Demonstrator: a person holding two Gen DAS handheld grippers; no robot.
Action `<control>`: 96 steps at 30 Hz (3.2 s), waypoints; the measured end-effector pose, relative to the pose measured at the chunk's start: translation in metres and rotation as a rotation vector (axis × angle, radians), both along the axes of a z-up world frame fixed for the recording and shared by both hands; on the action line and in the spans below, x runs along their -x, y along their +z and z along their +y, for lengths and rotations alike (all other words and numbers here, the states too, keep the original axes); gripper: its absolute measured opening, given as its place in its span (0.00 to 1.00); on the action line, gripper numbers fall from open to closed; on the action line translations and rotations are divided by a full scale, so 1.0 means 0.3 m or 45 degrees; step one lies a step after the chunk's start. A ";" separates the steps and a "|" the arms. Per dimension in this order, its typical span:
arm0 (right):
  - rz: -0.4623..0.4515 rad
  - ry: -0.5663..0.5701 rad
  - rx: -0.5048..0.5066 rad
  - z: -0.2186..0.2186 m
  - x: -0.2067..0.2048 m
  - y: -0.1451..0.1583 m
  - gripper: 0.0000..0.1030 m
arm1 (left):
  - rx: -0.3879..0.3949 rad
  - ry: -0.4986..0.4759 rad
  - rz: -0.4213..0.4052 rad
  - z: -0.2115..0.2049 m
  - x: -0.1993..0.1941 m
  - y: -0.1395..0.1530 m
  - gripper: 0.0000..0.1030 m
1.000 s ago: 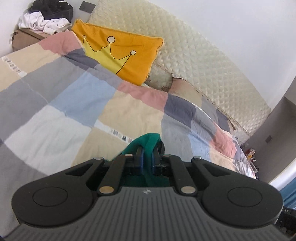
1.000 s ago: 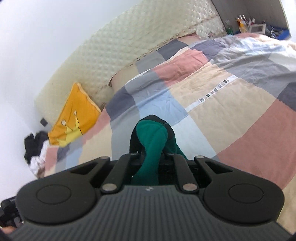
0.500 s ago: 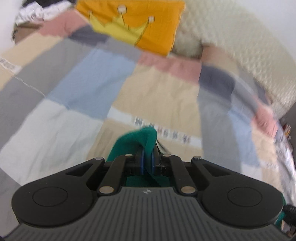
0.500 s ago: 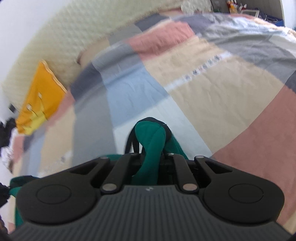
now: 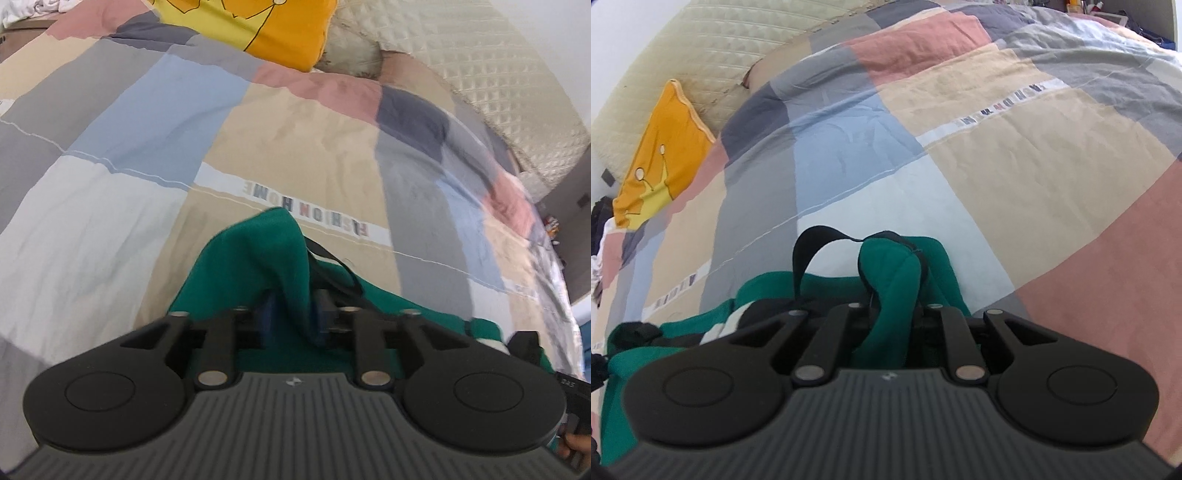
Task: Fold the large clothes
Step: 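Lower the hoodie onto the bed and open both grippers, then grasp the hoodie bundle ends with both grippers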
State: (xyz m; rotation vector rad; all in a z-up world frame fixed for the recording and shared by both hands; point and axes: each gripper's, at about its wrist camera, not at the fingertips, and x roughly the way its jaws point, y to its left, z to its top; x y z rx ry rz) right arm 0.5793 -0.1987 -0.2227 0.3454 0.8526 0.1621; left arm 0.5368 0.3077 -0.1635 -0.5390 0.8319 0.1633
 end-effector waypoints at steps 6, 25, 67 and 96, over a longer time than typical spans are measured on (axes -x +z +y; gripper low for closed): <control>-0.052 0.039 -0.050 -0.021 0.104 0.106 0.59 | -0.030 -0.043 -0.075 -0.058 0.169 0.132 0.52; -0.324 0.246 -0.072 -0.021 0.702 0.351 0.59 | -0.319 -0.219 -0.329 -0.468 0.809 0.398 0.58; 0.247 -0.100 -0.914 -0.100 0.804 -0.119 0.89 | 0.554 0.292 -0.113 -0.232 0.967 -0.164 0.72; 0.186 -0.325 -1.080 -0.129 0.801 -0.222 0.59 | 1.018 0.562 -0.252 -0.110 0.867 -0.331 0.56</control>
